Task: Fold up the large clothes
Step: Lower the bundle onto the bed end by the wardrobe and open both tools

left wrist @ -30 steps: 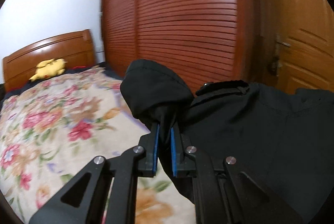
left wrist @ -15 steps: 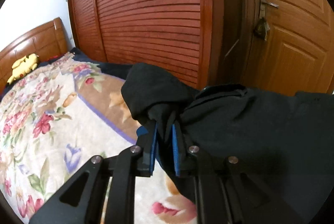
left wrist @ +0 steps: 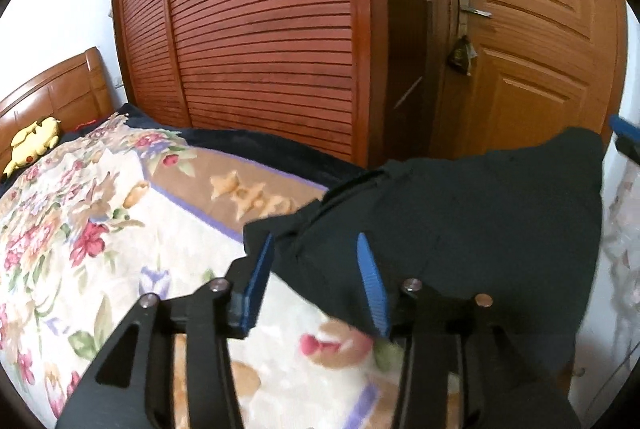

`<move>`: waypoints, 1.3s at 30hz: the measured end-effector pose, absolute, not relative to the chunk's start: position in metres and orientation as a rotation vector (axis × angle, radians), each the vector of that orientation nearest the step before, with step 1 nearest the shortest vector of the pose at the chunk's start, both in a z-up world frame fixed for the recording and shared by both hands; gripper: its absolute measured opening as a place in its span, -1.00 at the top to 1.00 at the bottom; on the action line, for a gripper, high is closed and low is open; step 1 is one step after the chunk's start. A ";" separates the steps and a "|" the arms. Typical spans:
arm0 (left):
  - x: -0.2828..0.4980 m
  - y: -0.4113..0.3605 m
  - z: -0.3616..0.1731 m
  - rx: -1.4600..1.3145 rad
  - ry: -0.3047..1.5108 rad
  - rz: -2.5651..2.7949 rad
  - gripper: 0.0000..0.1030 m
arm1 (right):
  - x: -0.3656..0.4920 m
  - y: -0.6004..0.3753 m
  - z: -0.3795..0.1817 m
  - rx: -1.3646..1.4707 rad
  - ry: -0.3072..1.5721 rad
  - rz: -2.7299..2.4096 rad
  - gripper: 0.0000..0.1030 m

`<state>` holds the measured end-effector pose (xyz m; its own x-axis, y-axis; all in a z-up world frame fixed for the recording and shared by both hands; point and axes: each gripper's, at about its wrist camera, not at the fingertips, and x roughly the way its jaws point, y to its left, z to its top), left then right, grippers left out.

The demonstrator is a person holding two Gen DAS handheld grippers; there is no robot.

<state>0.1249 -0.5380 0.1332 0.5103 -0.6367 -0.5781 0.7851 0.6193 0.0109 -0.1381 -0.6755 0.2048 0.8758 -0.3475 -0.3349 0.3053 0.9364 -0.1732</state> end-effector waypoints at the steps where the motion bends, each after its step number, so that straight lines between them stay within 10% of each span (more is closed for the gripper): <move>1: 0.121 -0.533 0.133 0.282 0.569 -0.872 0.01 | -0.132 -0.668 0.205 -0.113 0.368 -0.318 -0.04; 31: 0.045 -0.364 0.099 0.250 0.560 -0.736 -0.09 | -0.064 -0.701 0.121 -0.004 0.595 -0.448 -0.06; 39: 0.024 -0.306 0.093 0.216 0.558 -0.681 -0.09 | -0.060 -0.621 0.149 -0.076 0.528 -0.381 -0.48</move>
